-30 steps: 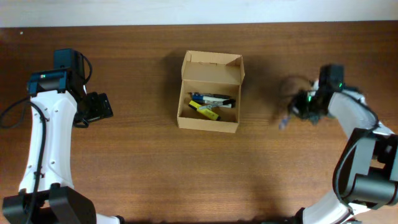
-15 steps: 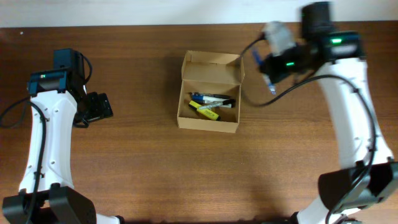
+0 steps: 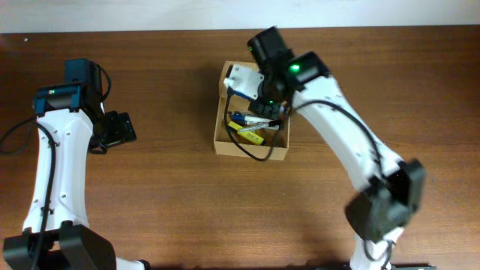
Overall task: Pack container
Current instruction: 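Carry the blue pen into the box and release it, then lift the right gripper up and away from the box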
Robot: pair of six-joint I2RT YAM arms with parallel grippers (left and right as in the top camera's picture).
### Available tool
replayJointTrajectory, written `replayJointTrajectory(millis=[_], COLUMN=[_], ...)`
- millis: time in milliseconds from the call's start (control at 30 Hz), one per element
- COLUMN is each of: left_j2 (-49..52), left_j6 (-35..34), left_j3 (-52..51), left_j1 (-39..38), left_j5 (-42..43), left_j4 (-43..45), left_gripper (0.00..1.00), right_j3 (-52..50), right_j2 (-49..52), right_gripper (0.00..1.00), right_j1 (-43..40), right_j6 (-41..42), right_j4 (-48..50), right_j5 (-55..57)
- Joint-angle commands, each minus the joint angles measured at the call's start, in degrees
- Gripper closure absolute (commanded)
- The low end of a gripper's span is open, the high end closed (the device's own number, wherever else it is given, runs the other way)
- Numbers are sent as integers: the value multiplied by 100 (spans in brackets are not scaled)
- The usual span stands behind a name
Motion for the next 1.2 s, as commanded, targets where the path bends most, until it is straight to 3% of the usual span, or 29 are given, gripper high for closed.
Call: replayJointTrajectory(millis=[0, 433, 467, 500, 533, 667, 867, 1033, 1167], left_j2=[-140, -140, -140, -140, -140, -140, -140, -140, -140], left_j6=[92, 92, 92, 92, 92, 92, 92, 92, 92], left_j3=[-7, -7, -7, -7, -7, -7, -7, -7, -7], left_j1=[31, 31, 31, 31, 31, 31, 31, 31, 31], left_j5=[37, 37, 37, 37, 37, 37, 37, 37, 37], left_j4=[13, 13, 13, 13, 13, 13, 13, 13, 13], left_gripper=[0, 0, 0, 0, 0, 0, 0, 0, 0], right_j3=[81, 81, 81, 81, 83, 275, 1335, 2614, 3497], right_j2=[503, 1534, 1550, 1550, 1545, 1394, 951, 437, -44], right_gripper=[96, 96, 89, 68, 62, 62, 56, 59, 53], right_j1=[37, 232, 256, 264, 278, 297, 304, 330, 286], right_j6=[-133, -105, -59, -44, 0, 354, 699, 1768, 2719], right_j4=[-9, -4, -2, -4, -2, -55, -769, -1294, -1615], right_j5=[98, -131, -131, -129, -105, 66, 118, 514, 713])
